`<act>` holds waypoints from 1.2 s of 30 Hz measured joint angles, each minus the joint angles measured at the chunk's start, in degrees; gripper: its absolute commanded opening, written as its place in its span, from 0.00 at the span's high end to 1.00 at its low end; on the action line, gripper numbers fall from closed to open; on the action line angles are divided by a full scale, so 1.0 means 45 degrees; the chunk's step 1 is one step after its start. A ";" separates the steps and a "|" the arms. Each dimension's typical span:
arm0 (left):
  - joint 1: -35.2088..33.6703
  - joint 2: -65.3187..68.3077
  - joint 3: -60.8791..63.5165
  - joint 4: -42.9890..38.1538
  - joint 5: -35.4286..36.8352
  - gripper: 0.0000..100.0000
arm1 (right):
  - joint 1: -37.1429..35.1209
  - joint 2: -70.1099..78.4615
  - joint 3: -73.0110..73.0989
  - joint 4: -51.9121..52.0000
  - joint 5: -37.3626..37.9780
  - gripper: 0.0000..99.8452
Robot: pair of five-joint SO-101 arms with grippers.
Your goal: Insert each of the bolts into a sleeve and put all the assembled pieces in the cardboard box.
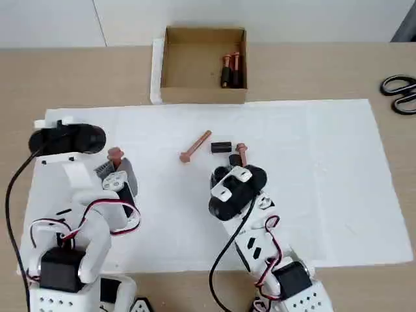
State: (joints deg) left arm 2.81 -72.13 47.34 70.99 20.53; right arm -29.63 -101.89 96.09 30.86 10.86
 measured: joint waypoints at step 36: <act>0.4376 0.0020 0.3770 -0.7971 0.0000 0.99 | -0.2383 -0.0117 0.0000 0.0781 -0.3087 1.00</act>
State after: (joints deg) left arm 22.51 -72.04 64.31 35.12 20.53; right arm -40.35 -102.42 96.09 34.37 -3.03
